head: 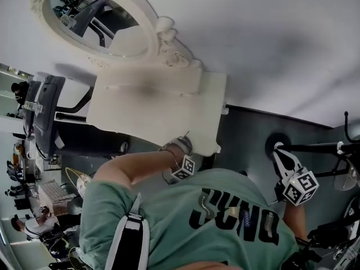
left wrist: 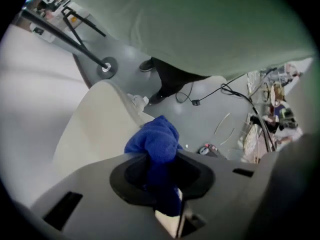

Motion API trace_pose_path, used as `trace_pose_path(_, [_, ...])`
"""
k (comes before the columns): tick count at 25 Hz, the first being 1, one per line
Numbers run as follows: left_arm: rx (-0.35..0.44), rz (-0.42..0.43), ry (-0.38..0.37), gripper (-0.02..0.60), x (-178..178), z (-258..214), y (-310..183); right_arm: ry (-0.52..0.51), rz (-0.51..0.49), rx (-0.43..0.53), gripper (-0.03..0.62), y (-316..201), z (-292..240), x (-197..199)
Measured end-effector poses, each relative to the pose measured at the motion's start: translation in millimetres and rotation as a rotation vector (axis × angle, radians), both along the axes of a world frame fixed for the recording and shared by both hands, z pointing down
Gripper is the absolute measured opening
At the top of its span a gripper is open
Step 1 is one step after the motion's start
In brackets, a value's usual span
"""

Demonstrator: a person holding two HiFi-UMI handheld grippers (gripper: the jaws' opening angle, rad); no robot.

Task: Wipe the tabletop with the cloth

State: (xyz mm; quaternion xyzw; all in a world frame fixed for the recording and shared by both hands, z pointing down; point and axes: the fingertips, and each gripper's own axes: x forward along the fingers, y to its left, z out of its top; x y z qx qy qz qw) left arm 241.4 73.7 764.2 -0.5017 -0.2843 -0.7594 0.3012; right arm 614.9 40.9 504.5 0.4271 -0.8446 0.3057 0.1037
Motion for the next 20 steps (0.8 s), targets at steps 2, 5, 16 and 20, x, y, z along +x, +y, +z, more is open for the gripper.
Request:
trace_pose_path(2, [0.006, -0.098, 0.049, 0.095, 10, -3, -8, 0.001, -0.015, 0.004, 0.012, -1, 0, -1])
trace_pose_path(5, [0.117, -0.149, 0.159, 0.095, 52, -24, -83, 0.003, -0.007, 0.002, 0.012, 1, 0, 0])
trace_pose_path(16, [0.468, -0.006, 0.077, 0.097, 174, -8, -393, 0.075, 0.227, -0.120, 0.012, 25, 23, 34])
trace_pose_path(20, [0.472, 0.038, 0.016, 0.097, 171, 14, -409, 0.082, 0.273, -0.156, 0.012, 34, 29, 45])
